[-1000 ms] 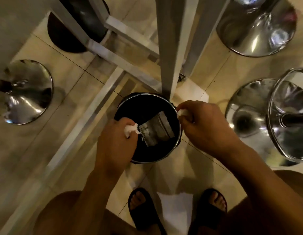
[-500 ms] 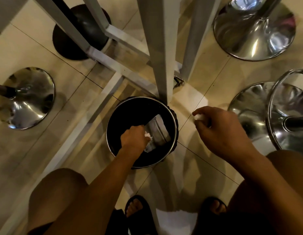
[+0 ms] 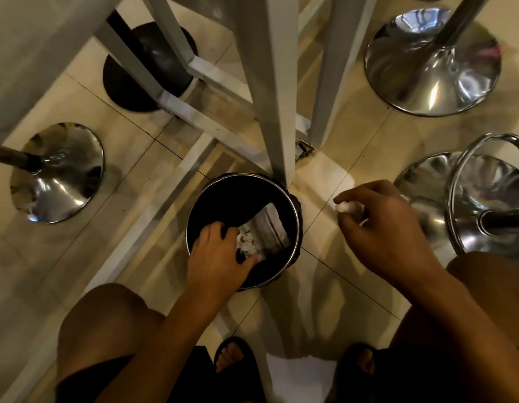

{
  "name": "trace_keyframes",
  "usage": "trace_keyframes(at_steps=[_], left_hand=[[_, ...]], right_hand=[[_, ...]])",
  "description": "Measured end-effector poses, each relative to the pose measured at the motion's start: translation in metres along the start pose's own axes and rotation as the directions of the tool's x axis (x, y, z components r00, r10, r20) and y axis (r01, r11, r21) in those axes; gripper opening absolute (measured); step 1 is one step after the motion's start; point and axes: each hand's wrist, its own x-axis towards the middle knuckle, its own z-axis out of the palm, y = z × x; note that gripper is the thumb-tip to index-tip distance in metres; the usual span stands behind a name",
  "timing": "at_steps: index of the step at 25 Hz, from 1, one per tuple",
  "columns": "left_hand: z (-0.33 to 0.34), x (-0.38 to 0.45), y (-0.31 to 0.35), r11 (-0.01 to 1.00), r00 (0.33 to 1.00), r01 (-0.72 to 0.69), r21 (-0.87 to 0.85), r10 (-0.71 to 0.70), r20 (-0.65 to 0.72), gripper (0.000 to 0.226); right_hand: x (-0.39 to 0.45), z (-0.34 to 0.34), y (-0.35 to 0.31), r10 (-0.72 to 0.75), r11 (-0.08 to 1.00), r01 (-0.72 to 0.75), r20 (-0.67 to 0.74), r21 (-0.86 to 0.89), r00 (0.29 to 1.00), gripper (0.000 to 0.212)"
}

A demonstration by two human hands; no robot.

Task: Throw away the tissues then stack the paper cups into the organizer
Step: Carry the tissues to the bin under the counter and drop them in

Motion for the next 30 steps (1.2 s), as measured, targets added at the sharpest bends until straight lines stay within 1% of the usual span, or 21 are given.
trace_keyframes(at_steps=[2,4,6,8,10,12,14,16,19,22,24,27,30], left_hand=[[-0.003,-0.024,-0.012,1.0,0.999,0.026,0.014,-0.025,-0.038,0.105],[0.0,-0.036,-0.024,0.997,0.997,0.076,0.007,-0.076,-0.008,0.133],[0.005,-0.038,-0.031,0.991,0.991,0.121,-0.05,-0.118,0.065,0.146],[0.009,-0.037,-0.032,0.983,0.982,0.154,-0.097,-0.141,0.127,0.148],[0.01,-0.036,-0.032,0.984,0.981,0.154,-0.095,-0.141,0.135,0.147],[0.01,-0.037,-0.032,0.986,0.983,0.141,-0.09,-0.128,0.133,0.145],[0.01,-0.036,-0.033,0.987,0.983,0.14,-0.079,-0.129,0.13,0.141],[0.011,-0.033,-0.031,0.988,0.979,0.148,-0.033,-0.142,0.146,0.138],[0.013,-0.03,-0.03,0.987,0.975,0.163,-0.012,-0.159,0.154,0.138],[0.016,-0.029,-0.031,0.987,0.977,0.161,-0.021,-0.156,0.147,0.137],[0.017,-0.03,-0.031,0.986,0.976,0.166,-0.017,-0.161,0.146,0.137],[0.016,-0.028,-0.029,0.985,0.978,0.166,-0.04,-0.159,0.137,0.139],[0.014,-0.027,-0.028,0.984,0.978,0.166,-0.06,-0.157,0.139,0.142]], right_hand=[[0.006,0.012,-0.012,-0.025,1.0,0.025,0.03,0.008,0.999,0.027],[0.011,0.026,-0.025,-0.1,0.995,0.099,0.072,0.007,0.992,0.028],[0.013,0.038,-0.034,-0.167,0.986,0.167,0.12,0.006,0.979,0.027],[0.014,0.049,-0.04,-0.233,0.972,0.235,0.17,0.009,0.957,0.028],[0.017,0.064,-0.048,-0.299,0.946,0.319,0.221,-0.059,0.928,0.029],[0.023,0.086,-0.058,-0.322,0.92,0.37,0.288,-0.13,0.902,0.033],[0.034,0.112,-0.069,-0.287,0.921,0.363,0.389,-0.139,0.875,0.039],[0.044,0.134,-0.076,-0.223,0.914,0.352,0.475,-0.203,0.851,0.041],[0.051,0.164,-0.077,-0.125,0.86,0.365,0.547,-0.356,0.828,0.04],[0.042,0.189,-0.069,-0.016,0.884,0.299,0.616,-0.36,0.788,0.034],[0.039,0.197,-0.064,0.017,0.901,0.262,0.631,-0.347,0.775,0.031],[0.042,0.195,-0.062,0.052,0.909,0.224,0.628,-0.352,0.776,0.032],[0.042,0.187,-0.063,0.035,0.905,0.244,0.631,-0.349,0.775,0.036]])
